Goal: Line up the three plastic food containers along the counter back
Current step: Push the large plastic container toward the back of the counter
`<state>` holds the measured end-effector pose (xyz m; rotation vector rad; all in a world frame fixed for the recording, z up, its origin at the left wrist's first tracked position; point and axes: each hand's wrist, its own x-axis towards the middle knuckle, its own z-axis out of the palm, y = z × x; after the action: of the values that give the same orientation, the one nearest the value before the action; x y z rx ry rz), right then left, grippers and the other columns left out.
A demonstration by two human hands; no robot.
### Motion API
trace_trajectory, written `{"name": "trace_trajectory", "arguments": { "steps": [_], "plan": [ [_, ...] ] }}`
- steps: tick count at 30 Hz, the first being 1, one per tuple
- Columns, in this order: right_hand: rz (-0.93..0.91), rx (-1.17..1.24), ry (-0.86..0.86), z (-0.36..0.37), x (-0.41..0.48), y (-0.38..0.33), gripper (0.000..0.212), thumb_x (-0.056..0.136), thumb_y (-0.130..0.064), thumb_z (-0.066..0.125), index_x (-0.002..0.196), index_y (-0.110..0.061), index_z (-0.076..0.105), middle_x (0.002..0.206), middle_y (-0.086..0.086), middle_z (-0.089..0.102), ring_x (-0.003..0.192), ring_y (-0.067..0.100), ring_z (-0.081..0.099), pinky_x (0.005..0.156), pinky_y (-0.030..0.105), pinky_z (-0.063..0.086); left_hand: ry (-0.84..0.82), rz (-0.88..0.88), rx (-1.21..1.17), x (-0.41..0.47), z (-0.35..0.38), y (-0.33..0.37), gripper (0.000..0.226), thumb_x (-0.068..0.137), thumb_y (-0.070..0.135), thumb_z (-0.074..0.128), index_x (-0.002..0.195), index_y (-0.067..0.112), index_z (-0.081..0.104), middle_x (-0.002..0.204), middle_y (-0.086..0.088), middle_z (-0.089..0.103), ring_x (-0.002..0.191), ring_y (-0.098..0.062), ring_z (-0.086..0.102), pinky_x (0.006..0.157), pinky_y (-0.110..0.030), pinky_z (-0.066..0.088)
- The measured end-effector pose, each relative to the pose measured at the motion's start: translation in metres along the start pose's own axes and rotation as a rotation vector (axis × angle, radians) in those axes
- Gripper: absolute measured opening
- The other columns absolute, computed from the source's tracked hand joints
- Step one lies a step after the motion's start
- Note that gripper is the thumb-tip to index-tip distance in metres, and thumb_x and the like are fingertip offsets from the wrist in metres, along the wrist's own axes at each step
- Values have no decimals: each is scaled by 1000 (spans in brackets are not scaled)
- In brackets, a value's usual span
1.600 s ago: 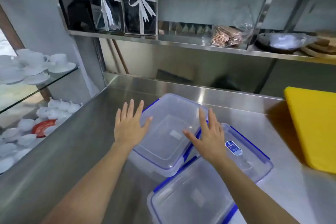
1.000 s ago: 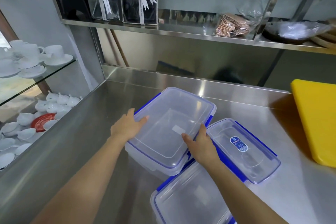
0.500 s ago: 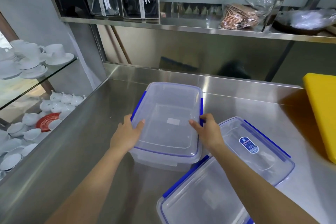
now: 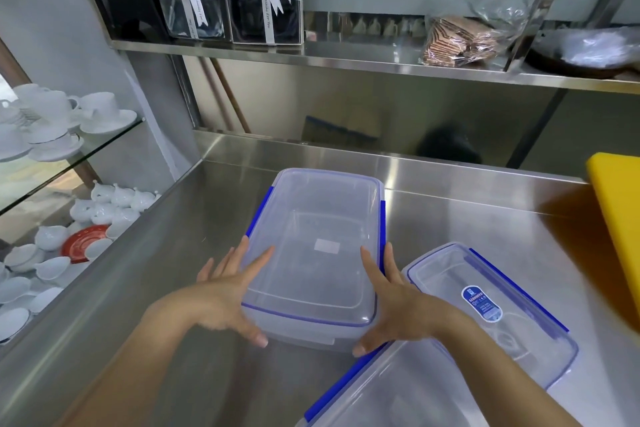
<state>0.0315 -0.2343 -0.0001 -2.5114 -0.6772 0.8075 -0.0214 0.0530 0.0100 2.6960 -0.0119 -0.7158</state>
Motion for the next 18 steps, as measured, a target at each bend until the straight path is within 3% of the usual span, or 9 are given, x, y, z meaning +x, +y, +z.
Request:
{"name": "trace_trajectory", "arguments": {
  "steps": [3, 9, 14, 18],
  "plan": [
    [-46, 24, 42, -4, 13, 5, 138, 55, -55, 80, 131, -45, -35, 148, -6, -39, 144, 26, 1, 115, 46, 30, 121, 24, -46, 11, -1, -4, 123, 55, 56, 78, 131, 60, -18, 147, 12, -38, 140, -16, -25, 115, -41, -4],
    [-43, -6, 78, -34, 49, 18, 131, 59, -55, 78, 135, -41, -29, 149, -3, -37, 144, 29, 2, 117, 46, 22, 186, 56, -135, 44, -25, -7, 114, 54, 51, 81, 138, 53, 4, 153, 14, -26, 144, -20, -9, 114, -42, 3],
    [0, -65, 149, -49, 76, 23, 121, 69, -46, 74, 138, -37, -26, 154, -1, -25, 142, 31, 14, 112, 44, 32, 207, 46, -123, 72, -41, -1, 113, 58, 47, 82, 141, 45, 6, 154, 9, -24, 144, -24, -9, 114, -43, 4],
    [-22, -111, 160, -47, 83, 25, 120, 70, -52, 72, 138, -36, -26, 154, 0, -22, 142, 31, 15, 113, 45, 32, 187, 10, -115, 76, -42, -7, 111, 57, 50, 81, 139, 51, 5, 153, 16, -21, 141, -32, -2, 113, -47, 15]
  ]
}}
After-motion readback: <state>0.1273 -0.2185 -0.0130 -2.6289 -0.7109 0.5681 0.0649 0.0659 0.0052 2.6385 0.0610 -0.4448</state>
